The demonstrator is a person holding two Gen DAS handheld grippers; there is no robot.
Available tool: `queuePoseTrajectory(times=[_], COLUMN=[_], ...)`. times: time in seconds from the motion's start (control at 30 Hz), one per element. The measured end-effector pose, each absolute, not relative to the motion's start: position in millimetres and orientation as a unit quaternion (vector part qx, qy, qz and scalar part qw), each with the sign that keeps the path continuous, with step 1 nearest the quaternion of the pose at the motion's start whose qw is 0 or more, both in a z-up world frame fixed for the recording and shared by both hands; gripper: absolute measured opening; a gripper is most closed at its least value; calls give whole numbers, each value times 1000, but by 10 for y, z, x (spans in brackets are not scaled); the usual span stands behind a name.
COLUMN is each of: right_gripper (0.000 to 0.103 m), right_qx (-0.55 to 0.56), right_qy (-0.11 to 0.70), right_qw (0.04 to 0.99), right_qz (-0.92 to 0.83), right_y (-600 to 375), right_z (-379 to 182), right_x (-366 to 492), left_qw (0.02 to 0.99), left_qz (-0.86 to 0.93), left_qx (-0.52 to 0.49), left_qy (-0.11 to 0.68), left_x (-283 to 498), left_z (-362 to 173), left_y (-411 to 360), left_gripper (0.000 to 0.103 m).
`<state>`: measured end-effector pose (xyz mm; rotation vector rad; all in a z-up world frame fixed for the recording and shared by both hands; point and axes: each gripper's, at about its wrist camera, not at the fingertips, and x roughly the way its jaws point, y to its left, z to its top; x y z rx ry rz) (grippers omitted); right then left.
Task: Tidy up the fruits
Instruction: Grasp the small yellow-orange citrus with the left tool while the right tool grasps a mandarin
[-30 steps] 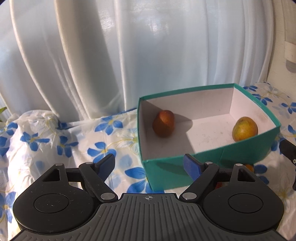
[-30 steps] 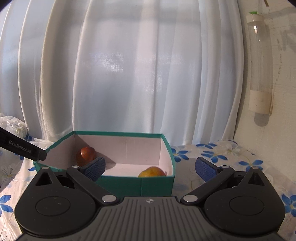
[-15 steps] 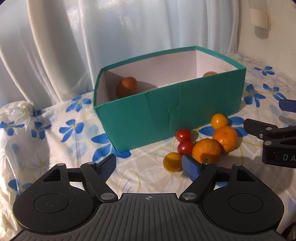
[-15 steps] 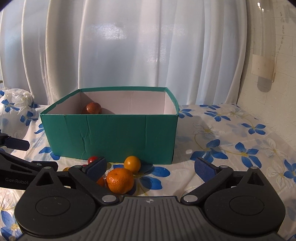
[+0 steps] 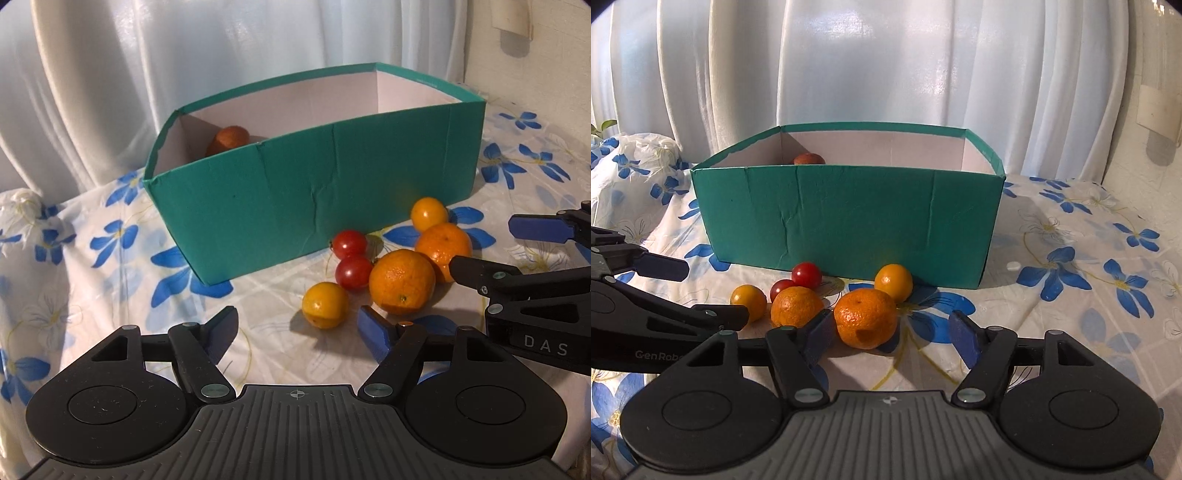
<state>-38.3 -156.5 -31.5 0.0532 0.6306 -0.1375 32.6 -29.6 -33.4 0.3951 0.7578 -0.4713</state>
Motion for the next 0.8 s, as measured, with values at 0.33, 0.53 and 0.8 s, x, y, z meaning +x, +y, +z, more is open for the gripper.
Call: queuePoseTrajectory(times=[0.33, 0.53, 0.8], right_gripper=[57, 55, 48], right_qx=[18, 28, 37], right_qy=[329, 325, 340], right_qw=[942, 944, 939], right_qz=[-58, -43, -37], right_y=[-1522, -1521, -1510], right_z=[-403, -432, -530], right_x=[-228, -114, -9], left_qw=[877, 877, 873], left_qz=[-236, -247, -277], left_qx=[191, 180, 176], left_qy=[373, 370, 361], left_x=[476, 551, 529], left_z=[-469, -532, -544], left_y=[-386, -346, -323], left_gripper=[68, 63, 46])
